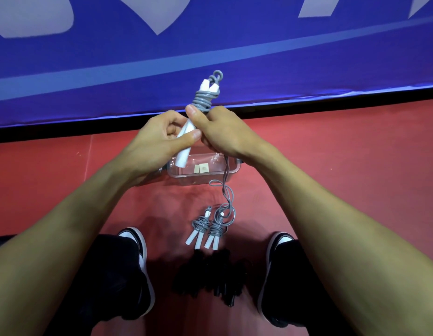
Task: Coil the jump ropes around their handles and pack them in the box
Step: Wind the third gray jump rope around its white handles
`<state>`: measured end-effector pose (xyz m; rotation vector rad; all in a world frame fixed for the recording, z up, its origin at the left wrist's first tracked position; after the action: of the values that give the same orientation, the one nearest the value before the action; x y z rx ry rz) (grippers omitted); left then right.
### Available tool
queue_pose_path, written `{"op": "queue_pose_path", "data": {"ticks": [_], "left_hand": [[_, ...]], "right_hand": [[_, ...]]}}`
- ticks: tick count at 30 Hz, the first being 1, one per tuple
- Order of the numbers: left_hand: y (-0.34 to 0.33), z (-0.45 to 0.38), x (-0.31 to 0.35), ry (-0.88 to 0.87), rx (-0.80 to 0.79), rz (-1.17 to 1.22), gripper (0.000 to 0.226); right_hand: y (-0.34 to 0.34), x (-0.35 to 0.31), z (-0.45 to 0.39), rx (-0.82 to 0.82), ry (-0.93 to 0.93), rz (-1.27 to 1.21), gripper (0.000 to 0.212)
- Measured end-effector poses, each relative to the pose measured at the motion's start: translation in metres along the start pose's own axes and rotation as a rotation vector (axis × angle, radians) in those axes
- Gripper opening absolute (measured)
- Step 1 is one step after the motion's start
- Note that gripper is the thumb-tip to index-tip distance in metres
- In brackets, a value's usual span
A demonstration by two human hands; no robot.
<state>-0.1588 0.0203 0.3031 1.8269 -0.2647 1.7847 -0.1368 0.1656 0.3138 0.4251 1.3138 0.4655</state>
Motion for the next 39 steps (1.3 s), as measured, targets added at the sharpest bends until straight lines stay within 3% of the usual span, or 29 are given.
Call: {"op": "queue_pose_path", "data": {"ticks": [6, 11, 21, 28, 34, 35, 38, 39], "left_hand": [[-0.005, 0.003, -0.002, 0.05, -0.187, -0.041, 0.029], [-0.002, 0.002, 0.0, 0.044, -0.185, -0.019, 0.019], [-0.001, 0.004, 0.0, -0.022, -0.162, -0.159, 0.02], [-0.005, 0.004, 0.002, 0.033, -0.163, -0.045, 0.021], [0.001, 0.003, 0.003, 0.065, -0.091, -0.022, 0.055], [0.001, 0.004, 0.002, 0.067, -0.07, -0.04, 0.052], [-0.004, 0.005, 0.004, 0.039, -0.024, 0.047, 0.012], [-0.005, 0.006, 0.006, 0.042, -0.022, 0.084, 0.012]], "right_hand": [[-0.004, 0.004, -0.001, 0.004, 0.026, 0.084, 0.067], [-0.006, 0.003, -0.003, 0.012, 0.029, 0.082, 0.066], [-0.006, 0.001, -0.002, -0.045, -0.007, 0.069, 0.069], [-0.002, -0.001, -0.001, 0.017, 0.022, 0.095, 0.058], [0.002, -0.002, 0.003, 0.012, -0.02, 0.034, 0.063], [0.001, -0.003, 0.004, -0.007, -0.031, 0.032, 0.065], [-0.002, -0.007, 0.004, -0.01, -0.038, 0.042, 0.066], [-0.002, -0.008, 0.004, 0.004, -0.03, 0.057, 0.066]]}}
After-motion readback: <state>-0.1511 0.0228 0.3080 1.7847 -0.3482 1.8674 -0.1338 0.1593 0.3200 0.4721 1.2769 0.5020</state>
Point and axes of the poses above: each hand's wrist, its own z-axis away from the middle knuckle, its own y-axis out of the back of the hand, x = y × z, the point moved 3 cm from there along -z, towards the middle knuckle, and after that the axes turned 5 degrees about -y, right-handed, at the moved point
